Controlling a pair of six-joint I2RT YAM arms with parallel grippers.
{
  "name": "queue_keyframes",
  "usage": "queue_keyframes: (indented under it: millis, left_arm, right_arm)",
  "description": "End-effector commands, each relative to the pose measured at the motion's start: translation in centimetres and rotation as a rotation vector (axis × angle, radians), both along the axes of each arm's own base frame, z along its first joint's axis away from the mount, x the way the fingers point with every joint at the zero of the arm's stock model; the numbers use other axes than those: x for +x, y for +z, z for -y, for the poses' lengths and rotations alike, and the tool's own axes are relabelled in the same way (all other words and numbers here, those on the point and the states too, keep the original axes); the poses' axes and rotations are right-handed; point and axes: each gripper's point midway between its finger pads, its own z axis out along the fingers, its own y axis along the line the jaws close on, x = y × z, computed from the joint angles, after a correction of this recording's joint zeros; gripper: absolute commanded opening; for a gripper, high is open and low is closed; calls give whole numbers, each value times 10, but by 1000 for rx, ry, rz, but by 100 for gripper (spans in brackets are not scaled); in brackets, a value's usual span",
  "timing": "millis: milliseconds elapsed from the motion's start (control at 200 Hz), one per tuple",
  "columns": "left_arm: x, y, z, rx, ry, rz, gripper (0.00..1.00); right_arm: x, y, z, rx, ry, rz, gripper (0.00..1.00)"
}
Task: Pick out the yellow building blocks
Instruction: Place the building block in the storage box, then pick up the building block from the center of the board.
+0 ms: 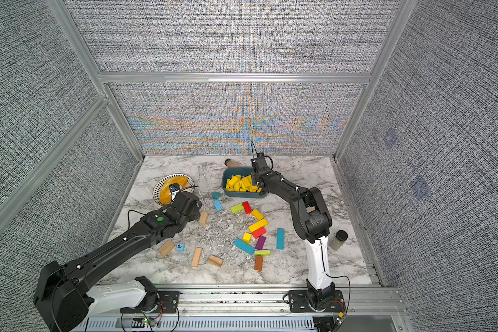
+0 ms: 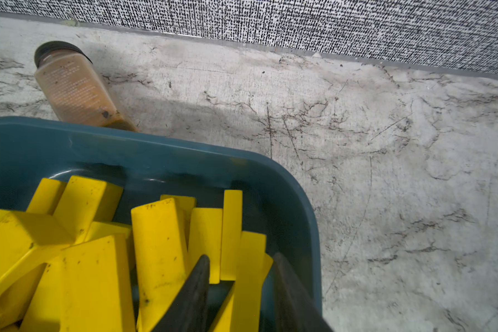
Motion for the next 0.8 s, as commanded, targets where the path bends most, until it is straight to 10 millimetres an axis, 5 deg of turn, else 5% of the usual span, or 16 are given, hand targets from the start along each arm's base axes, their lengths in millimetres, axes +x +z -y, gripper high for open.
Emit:
queue_keyframes:
  millis: [0, 105, 190, 365, 581, 796]
  left_arm:
    - [0, 3, -4, 45, -7, -12, 58]
    - [0, 7, -5, 63, -12, -10, 58]
    - [1, 10, -4, 64, -23, -2, 58]
    - [2, 7, 11, 43, -101, -23, 58]
    - [-21, -27, 37, 7, -251, -174, 58]
    - [-35, -38, 54, -41, -319, -211, 58]
  right_arm:
    - [1, 9, -1, 22, -8, 21, 46]
    - [2, 26, -3, 29, 2, 37, 49]
    - [-2, 61, -2, 51, 11, 88, 49]
    - [-40, 99, 4, 92, 69, 116, 49]
    - [-119, 71, 14, 180, 93, 31, 49]
    - [-162, 19, 1, 212, 207, -159, 49]
